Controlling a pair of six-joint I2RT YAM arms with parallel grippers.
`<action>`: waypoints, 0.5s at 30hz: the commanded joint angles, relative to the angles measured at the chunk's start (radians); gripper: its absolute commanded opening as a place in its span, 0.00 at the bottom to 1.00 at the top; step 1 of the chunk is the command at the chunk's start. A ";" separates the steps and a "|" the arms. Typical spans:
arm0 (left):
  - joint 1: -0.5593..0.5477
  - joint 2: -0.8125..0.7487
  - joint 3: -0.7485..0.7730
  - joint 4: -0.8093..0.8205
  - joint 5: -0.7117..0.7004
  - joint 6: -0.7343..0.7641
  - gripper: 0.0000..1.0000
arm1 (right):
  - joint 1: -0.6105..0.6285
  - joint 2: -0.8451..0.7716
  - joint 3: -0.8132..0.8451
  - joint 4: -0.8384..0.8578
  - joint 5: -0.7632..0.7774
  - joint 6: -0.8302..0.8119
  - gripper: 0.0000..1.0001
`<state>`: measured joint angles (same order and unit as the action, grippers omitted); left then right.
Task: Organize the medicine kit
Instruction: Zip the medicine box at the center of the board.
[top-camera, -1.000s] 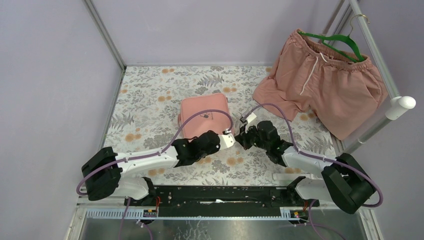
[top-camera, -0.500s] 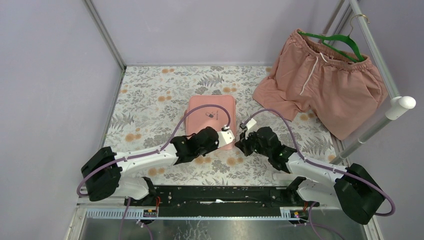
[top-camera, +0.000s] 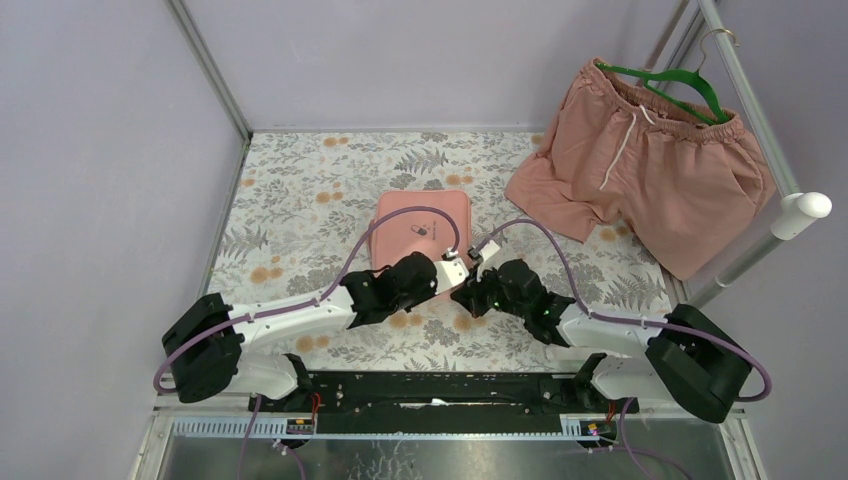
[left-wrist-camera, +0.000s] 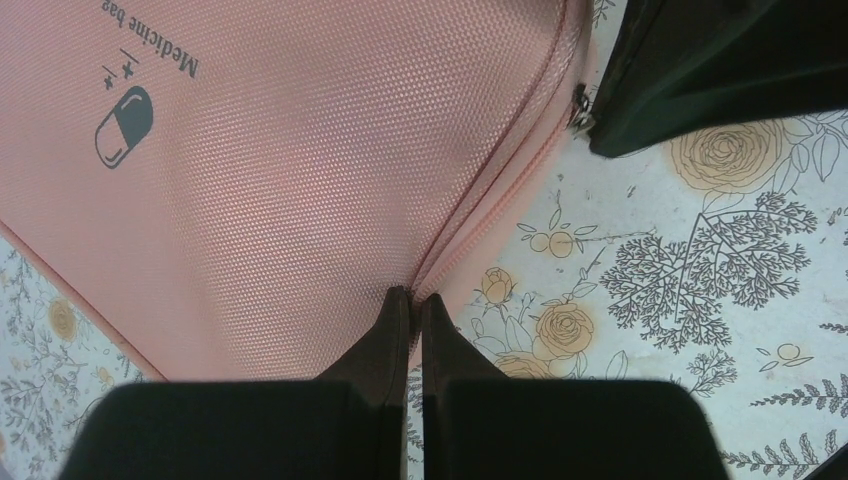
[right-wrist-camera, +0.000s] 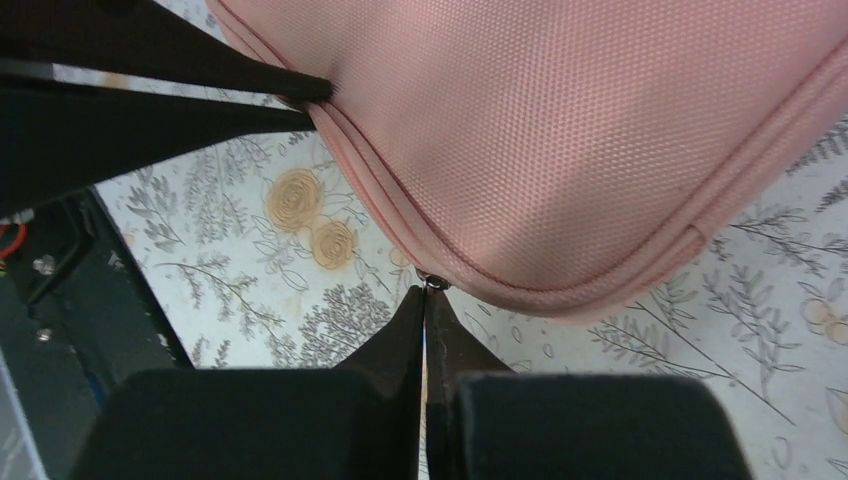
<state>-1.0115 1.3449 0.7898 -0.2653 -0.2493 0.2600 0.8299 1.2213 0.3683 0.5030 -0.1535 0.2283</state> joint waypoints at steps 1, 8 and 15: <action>0.022 0.015 -0.010 0.014 0.058 -0.062 0.00 | 0.050 0.047 -0.006 0.178 -0.083 0.156 0.00; 0.022 -0.008 -0.024 0.024 0.100 -0.056 0.00 | 0.059 0.130 -0.022 0.360 -0.086 0.294 0.00; 0.022 -0.017 -0.033 0.031 0.129 -0.050 0.00 | 0.062 0.187 -0.020 0.462 -0.096 0.380 0.00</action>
<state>-0.9932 1.3247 0.7822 -0.2649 -0.1875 0.2584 0.8562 1.3811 0.3367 0.8028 -0.1631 0.5209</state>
